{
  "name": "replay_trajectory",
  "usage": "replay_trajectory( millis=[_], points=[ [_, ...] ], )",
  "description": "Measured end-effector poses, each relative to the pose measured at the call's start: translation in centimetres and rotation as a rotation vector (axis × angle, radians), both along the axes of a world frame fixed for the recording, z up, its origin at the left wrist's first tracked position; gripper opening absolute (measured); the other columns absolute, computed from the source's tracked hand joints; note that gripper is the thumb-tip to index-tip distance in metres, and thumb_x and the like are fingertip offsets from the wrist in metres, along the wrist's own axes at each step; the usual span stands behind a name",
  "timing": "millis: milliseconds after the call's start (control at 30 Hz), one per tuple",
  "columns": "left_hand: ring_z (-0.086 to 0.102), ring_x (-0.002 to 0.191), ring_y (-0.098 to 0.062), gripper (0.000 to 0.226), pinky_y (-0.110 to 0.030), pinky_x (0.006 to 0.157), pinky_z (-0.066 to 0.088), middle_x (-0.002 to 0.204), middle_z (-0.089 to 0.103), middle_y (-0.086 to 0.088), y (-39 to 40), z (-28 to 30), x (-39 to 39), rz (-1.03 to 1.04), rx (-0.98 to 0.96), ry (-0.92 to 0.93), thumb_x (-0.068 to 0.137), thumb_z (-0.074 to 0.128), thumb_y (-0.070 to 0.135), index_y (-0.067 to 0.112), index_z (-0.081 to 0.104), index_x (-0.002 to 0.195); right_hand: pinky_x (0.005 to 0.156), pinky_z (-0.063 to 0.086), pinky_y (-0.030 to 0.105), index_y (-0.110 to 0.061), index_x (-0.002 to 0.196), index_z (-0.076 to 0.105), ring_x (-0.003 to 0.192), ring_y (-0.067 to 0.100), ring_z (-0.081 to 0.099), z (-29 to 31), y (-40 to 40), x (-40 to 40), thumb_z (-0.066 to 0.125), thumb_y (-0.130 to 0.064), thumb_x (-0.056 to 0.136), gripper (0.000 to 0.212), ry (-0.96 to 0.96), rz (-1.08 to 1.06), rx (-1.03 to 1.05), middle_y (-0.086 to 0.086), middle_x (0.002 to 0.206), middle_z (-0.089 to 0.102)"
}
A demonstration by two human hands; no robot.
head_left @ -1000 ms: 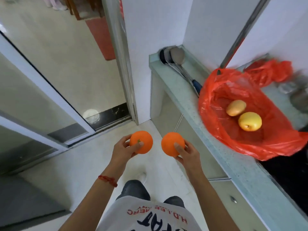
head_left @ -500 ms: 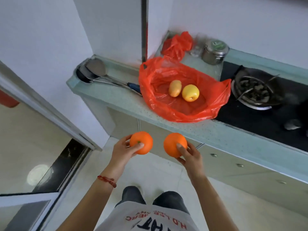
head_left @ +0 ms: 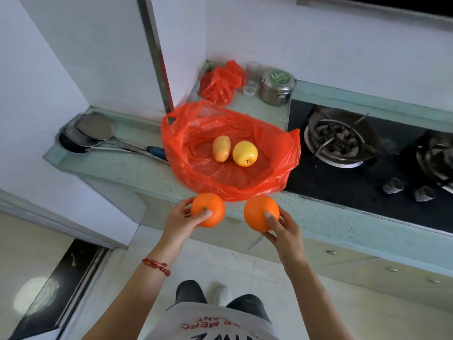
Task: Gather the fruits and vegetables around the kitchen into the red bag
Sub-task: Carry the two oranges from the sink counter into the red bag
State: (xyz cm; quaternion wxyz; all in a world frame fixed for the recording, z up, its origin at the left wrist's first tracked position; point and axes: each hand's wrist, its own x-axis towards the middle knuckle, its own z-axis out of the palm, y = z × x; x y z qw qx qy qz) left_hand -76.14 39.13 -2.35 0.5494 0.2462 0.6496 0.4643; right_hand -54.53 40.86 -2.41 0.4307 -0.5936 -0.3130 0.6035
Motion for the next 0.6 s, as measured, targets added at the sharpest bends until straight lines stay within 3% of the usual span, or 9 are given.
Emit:
replay_trajectory(
  millis=[67,167,333,467,600],
  points=[
    [0.060,0.105,-0.029,0.075,-0.039,0.082,0.052,0.115,0.059,-0.012,1.1,0.5,0.0,0.002,-0.003,0.020,0.041,0.080,0.039,0.020,0.056,0.110,0.079,0.054,0.037,-0.013,0.119,0.055,0.097,0.017,0.061,0.1,1.5,0.1,0.066,-0.018,0.082,0.039,-0.008,0.014,0.001,0.009,0.110,0.060],
    [0.061,0.102,-0.028,0.065,-0.046,0.090,0.050,0.102,0.062,-0.003,3.0,0.9,-0.3,0.026,-0.005,0.038,0.033,0.076,0.043,0.031,0.058,0.094,0.081,0.054,0.039,-0.016,0.117,0.055,0.101,0.021,0.061,0.3,3.7,-0.2,0.066,-0.021,0.081,0.038,-0.011,0.022,0.001,0.010,0.113,0.060],
    [0.061,0.102,-0.025,0.053,-0.045,0.089,0.051,0.103,0.062,-0.002,7.0,1.2,-1.3,0.042,0.019,0.033,0.042,0.080,0.037,0.033,0.060,0.091,0.082,0.054,0.038,-0.015,0.124,0.052,0.102,0.020,0.060,0.6,7.3,-1.3,0.066,-0.025,0.082,0.046,-0.012,0.060,0.000,0.008,0.116,0.057],
    [0.060,0.099,-0.027,0.038,-0.038,0.079,0.054,0.108,0.059,-0.009,10.9,0.5,-2.6,-0.003,0.020,0.018,0.072,0.075,0.007,0.019,0.057,0.104,0.079,0.054,0.035,-0.015,0.125,0.051,0.101,0.021,0.058,0.2,10.2,-2.7,0.068,-0.025,0.080,0.049,-0.065,0.019,-0.043,0.007,0.117,0.053],
    [0.059,0.097,-0.024,0.041,-0.026,0.064,0.057,0.105,0.059,-0.006,14.7,-0.1,-4.0,-0.126,-0.006,0.069,0.073,0.074,0.008,0.017,0.056,0.108,0.080,0.054,0.038,-0.014,0.129,0.049,0.105,0.024,0.055,-0.3,12.6,-4.1,0.070,-0.027,0.078,0.056,-0.124,-0.008,-0.088,0.005,0.119,0.050]
  ],
)
